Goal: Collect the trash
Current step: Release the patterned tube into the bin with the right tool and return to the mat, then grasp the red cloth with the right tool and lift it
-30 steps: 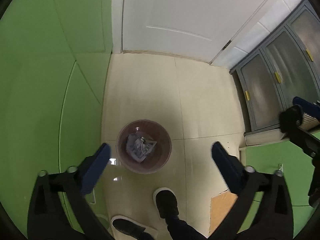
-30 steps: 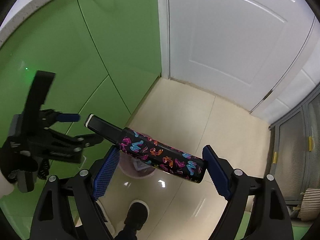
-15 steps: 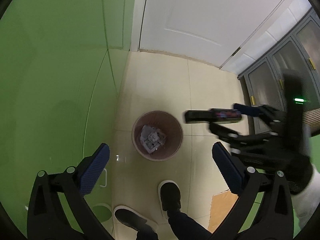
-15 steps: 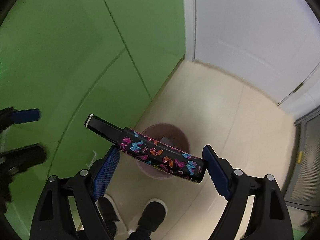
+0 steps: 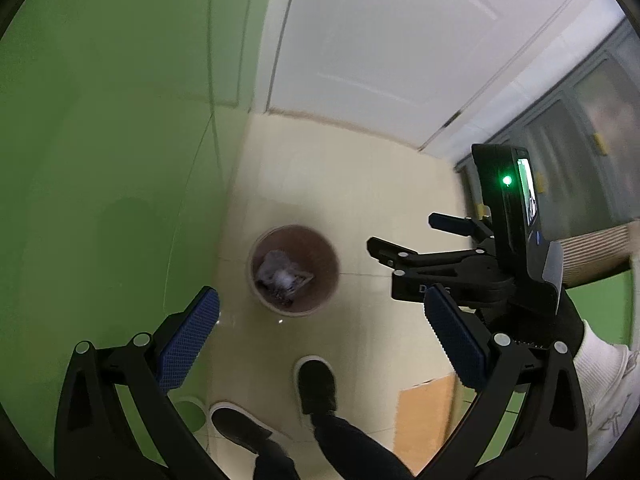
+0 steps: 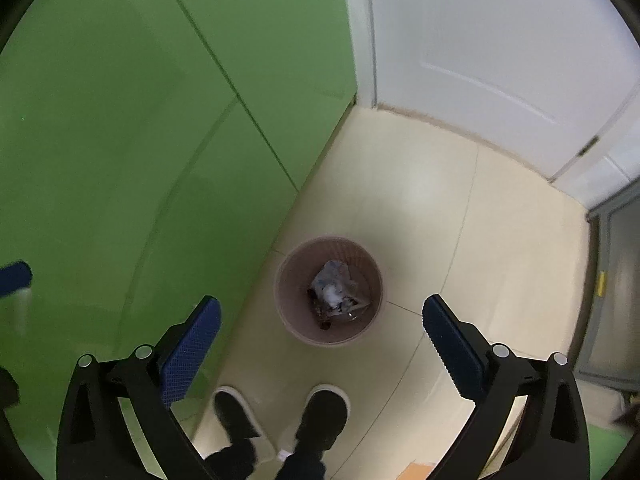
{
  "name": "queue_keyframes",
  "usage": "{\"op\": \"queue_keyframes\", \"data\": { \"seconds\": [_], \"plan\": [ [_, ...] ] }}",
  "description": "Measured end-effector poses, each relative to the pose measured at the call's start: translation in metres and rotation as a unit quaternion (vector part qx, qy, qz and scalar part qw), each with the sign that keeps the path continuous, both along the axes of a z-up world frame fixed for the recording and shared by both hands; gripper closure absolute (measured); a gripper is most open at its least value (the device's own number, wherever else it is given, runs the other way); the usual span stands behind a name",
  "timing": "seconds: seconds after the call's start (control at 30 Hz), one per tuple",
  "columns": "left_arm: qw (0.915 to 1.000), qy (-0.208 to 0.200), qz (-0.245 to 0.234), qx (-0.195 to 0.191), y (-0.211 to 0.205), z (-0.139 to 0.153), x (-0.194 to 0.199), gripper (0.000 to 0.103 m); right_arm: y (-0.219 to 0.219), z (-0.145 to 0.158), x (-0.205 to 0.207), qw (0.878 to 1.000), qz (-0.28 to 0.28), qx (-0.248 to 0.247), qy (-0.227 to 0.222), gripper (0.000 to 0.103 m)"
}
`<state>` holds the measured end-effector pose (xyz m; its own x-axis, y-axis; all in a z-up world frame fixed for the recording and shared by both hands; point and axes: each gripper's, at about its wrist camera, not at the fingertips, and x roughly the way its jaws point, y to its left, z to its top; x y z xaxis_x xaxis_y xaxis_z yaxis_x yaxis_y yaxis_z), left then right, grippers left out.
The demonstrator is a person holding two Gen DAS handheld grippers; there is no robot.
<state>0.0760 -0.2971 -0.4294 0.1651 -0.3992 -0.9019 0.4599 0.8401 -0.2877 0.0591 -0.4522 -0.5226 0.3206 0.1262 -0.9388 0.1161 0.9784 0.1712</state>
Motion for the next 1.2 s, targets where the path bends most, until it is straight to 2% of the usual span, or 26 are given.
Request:
{"op": "queue_keyframes", "data": {
  "seconds": [0.1, 0.23, 0.3, 0.43, 0.57, 0.8, 1.0, 1.2],
  "plan": [
    [0.9996, -0.016, -0.008, -0.024, -0.002, 0.058, -0.008, 0.003, -0.001, 0.059, -0.011, 1.0, -0.01, 0.004, -0.012, 0.006],
    [0.9971, -0.049, -0.014, -0.057, 0.009, 0.15, -0.02, 0.003, 0.009, 0.166, -0.022, 0.998, -0.008, -0.003, -0.059, 0.006],
    [0.9951, -0.068, -0.014, -0.07, 0.022, 0.197, -0.026, 0.003, 0.018, 0.21, -0.025, 0.997, -0.006, -0.004, -0.08, 0.006],
    [0.9917, -0.107, 0.005, -0.071, 0.059, 0.266, -0.037, 0.003, 0.047, 0.305, -0.034, 0.991, 0.017, 0.003, -0.136, 0.006],
    [0.9873, -0.143, 0.046, -0.052, 0.108, 0.312, -0.045, 0.003, 0.083, 0.369, -0.033, 0.981, 0.049, 0.017, -0.189, 0.006],
    [0.972, -0.174, 0.157, -0.014, 0.223, 0.34, -0.049, 0.003, 0.159, 0.415, -0.003, 0.965, 0.135, 0.039, -0.221, 0.006],
    [0.9518, -0.18, 0.248, 0.014, 0.304, 0.343, -0.05, 0.003, 0.229, 0.426, 0.013, 0.952, 0.21, 0.044, -0.219, 0.006],
    [0.9391, -0.164, 0.3, 0.03, 0.356, 0.325, -0.049, 0.003, 0.29, 0.417, 0.03, 0.941, 0.269, 0.034, -0.203, 0.006]
  ]
}}
